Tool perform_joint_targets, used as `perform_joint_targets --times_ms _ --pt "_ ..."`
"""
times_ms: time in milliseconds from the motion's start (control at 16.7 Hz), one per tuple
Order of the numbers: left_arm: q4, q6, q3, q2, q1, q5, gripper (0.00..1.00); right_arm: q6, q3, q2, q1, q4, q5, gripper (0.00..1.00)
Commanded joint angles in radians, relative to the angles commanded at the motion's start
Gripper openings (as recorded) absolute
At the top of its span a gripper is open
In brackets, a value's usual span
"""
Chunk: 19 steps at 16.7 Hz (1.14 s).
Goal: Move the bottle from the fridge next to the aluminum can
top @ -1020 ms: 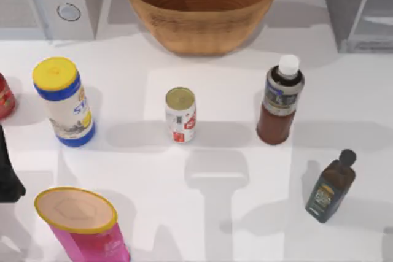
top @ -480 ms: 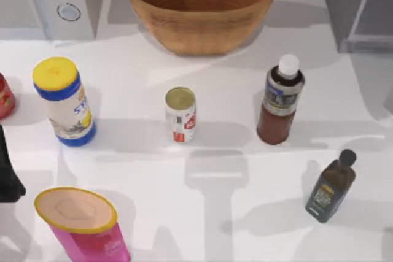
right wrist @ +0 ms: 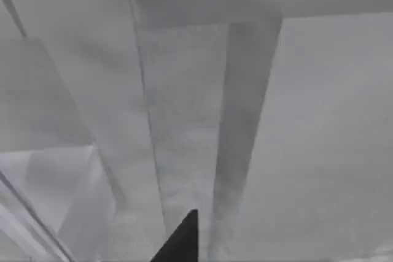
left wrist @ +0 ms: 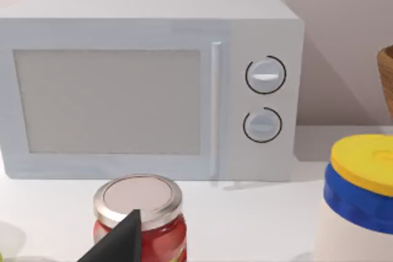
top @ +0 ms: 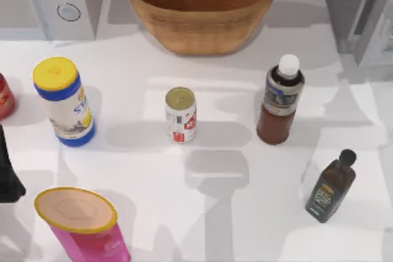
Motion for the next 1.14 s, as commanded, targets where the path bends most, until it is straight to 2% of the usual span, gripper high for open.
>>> perform_joint_targets --times_ms 360,900,1140 --pt "0.0 0.0 0.0 0.0 0.0 0.0 1.0 -0.002 0.012 0.017 -0.015 -0.004 0.006 1.0" --pt "0.0 0.0 0.0 0.0 0.0 0.0 1.0 0.0 0.386 0.314 -0.012 -0.079 0.012 1.0" --pt "0.0 0.0 0.0 0.0 0.0 0.0 1.0 -0.001 0.448 0.364 -0.013 -0.094 0.015 1.0"
